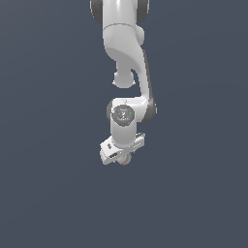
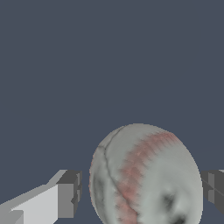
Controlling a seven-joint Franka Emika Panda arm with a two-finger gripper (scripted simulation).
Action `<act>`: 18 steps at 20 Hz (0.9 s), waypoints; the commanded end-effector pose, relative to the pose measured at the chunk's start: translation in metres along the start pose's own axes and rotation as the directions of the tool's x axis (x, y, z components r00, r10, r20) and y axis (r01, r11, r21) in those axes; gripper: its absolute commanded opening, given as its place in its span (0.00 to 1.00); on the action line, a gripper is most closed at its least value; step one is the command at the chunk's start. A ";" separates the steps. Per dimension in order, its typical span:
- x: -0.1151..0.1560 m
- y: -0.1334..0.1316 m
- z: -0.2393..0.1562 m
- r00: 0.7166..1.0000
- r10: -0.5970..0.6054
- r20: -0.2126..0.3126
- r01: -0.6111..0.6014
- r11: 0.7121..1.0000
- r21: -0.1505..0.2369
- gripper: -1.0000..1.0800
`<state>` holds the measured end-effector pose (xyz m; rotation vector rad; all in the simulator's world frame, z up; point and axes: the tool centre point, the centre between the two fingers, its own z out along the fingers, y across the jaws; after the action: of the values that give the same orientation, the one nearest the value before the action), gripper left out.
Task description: Pick up the object and move it to a goal position.
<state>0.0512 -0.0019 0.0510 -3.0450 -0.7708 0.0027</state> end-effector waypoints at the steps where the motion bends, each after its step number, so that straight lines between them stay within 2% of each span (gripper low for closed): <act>1: 0.001 0.001 0.004 1.000 0.000 -0.001 0.000 1.000 -0.001 0.96; 3: 0.001 0.001 0.003 1.000 0.000 -0.001 0.000 1.000 -0.001 0.96; 4: 0.001 0.001 0.003 1.000 0.000 -0.001 0.000 1.000 -0.001 0.00; 18: 0.002 -0.002 -0.001 1.000 0.000 -0.001 0.000 1.000 -0.001 0.00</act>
<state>0.0514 -0.0011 0.0488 -3.0451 -0.7701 0.0053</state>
